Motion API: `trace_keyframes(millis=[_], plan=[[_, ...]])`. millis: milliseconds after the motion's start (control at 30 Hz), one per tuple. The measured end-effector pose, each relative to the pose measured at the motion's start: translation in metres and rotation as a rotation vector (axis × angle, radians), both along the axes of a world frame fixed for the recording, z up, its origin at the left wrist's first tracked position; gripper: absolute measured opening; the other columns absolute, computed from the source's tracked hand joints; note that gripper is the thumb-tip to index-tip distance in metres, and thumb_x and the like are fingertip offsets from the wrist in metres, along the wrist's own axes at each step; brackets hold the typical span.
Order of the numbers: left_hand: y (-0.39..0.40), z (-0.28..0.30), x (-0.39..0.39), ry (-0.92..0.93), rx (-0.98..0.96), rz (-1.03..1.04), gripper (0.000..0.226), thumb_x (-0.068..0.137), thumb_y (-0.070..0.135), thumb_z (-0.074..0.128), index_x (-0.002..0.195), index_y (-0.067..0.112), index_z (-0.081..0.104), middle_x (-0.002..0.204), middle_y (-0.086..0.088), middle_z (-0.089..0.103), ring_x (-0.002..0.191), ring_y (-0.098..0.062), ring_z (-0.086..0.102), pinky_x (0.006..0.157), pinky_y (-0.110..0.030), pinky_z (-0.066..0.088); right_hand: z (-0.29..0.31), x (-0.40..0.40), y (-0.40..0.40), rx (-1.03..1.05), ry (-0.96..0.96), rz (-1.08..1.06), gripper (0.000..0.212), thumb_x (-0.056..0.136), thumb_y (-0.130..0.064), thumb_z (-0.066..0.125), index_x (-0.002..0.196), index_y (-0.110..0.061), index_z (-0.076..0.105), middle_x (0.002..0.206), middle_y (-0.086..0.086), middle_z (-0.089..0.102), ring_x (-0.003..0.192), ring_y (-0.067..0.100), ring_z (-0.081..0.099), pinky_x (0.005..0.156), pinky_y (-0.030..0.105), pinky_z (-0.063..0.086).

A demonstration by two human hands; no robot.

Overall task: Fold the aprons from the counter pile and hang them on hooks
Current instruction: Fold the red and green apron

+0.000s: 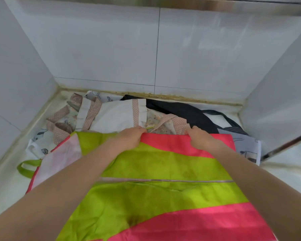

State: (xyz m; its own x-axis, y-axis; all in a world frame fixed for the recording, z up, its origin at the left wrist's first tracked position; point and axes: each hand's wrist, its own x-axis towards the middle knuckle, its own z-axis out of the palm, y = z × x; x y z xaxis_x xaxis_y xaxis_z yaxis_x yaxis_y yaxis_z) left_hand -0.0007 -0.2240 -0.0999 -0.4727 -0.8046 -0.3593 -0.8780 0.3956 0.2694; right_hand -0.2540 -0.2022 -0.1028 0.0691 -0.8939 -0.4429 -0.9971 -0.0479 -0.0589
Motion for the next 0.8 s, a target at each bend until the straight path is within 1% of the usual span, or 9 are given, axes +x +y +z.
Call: trace_keyframes(millis=[100,233,300,400,467,567,633,700,800], plan=[[-0.008,-0.011,-0.005,-0.078,0.042,-0.023,0.039,0.097,0.01,0.038,0.135,0.015,0.047,0.128,-0.013,0.052,0.112,-0.029,0.053,0.095,-0.038,0.043,0.01,-0.01,-0.004,0.082,0.005,-0.024,0.013,0.088,0.001,0.042,0.09,-0.004,0.054,0.081,0.01,0.057,0.081,0.029,0.064,0.056,0.029,0.044],[-0.015,-0.006,-0.002,-0.142,-0.069,-0.009,0.031,0.095,0.021,0.049,0.124,0.019,0.059,0.121,-0.012,0.059,0.111,-0.03,0.056,0.092,-0.037,0.046,0.031,-0.035,-0.004,0.225,0.013,-0.182,0.016,0.09,0.004,0.04,0.079,-0.003,0.049,0.042,0.005,0.056,0.034,0.013,0.056,0.038,0.022,0.045],[-0.017,-0.003,0.001,-0.161,-0.148,0.007,0.029,0.096,0.021,0.047,0.121,0.018,0.061,0.119,-0.013,0.06,0.11,-0.03,0.057,0.09,-0.036,0.045,0.035,-0.043,0.002,0.193,0.079,-0.208,0.024,0.089,0.005,0.042,0.068,-0.007,0.043,0.04,0.005,0.057,0.045,0.017,0.061,0.048,0.025,0.051],[-0.015,-0.002,0.012,-0.104,-0.223,0.048,0.032,0.096,0.015,0.043,0.124,0.017,0.058,0.121,-0.013,0.057,0.108,-0.032,0.057,0.086,-0.037,0.046,0.031,-0.041,0.014,0.018,0.231,-0.148,0.012,0.091,0.004,0.041,0.094,-0.001,0.052,0.102,0.013,0.065,0.096,0.029,0.063,0.076,0.034,0.049],[-0.007,0.003,0.025,0.055,-0.329,0.069,0.033,0.093,0.007,0.045,0.124,0.012,0.056,0.118,-0.013,0.054,0.099,-0.036,0.059,0.078,-0.041,0.047,0.028,-0.024,0.017,-0.138,0.256,-0.061,0.028,0.091,0.001,0.041,0.119,-0.004,0.046,0.12,0.014,0.051,0.106,0.034,0.058,0.073,0.037,0.042],[0.015,0.004,0.054,0.317,-0.481,0.144,0.021,0.085,-0.006,0.052,0.102,-0.001,0.063,0.102,-0.02,0.057,0.082,-0.038,0.06,0.066,-0.041,0.047,0.025,0.035,0.014,-0.282,0.108,0.239,0.04,0.09,0.002,0.042,0.129,-0.008,0.044,0.13,0.011,0.043,0.111,0.031,0.052,0.064,0.036,0.037],[0.033,-0.005,0.075,0.394,-0.362,0.201,0.012,0.082,-0.002,0.056,0.09,0.001,0.065,0.091,-0.019,0.062,0.083,-0.037,0.061,0.068,-0.034,0.043,0.016,0.085,0.024,-0.315,0.021,0.561,0.051,0.088,0.004,0.043,0.136,-0.012,0.041,0.143,0.006,0.035,0.124,0.027,0.039,0.081,0.035,0.041],[0.055,-0.017,0.086,0.49,-0.03,0.212,0.014,0.083,0.017,0.057,0.087,0.007,0.066,0.088,-0.01,0.063,0.088,-0.033,0.062,0.073,-0.026,0.041,0.001,0.129,0.04,-0.339,-0.043,0.781,0.052,0.085,0.001,0.036,0.134,-0.012,0.046,0.145,0.004,0.037,0.129,0.029,0.036,0.096,0.042,0.036],[0.081,-0.024,0.093,0.389,0.237,0.125,0.046,0.079,0.038,0.07,0.11,0.005,0.061,0.102,0.001,0.057,0.098,-0.013,0.054,0.077,-0.006,0.035,-0.023,0.164,0.055,-0.254,0.081,0.816,0.05,0.082,-0.022,0.027,0.118,-0.009,0.059,0.124,0.007,0.057,0.127,0.029,0.044,0.104,0.047,0.033]])
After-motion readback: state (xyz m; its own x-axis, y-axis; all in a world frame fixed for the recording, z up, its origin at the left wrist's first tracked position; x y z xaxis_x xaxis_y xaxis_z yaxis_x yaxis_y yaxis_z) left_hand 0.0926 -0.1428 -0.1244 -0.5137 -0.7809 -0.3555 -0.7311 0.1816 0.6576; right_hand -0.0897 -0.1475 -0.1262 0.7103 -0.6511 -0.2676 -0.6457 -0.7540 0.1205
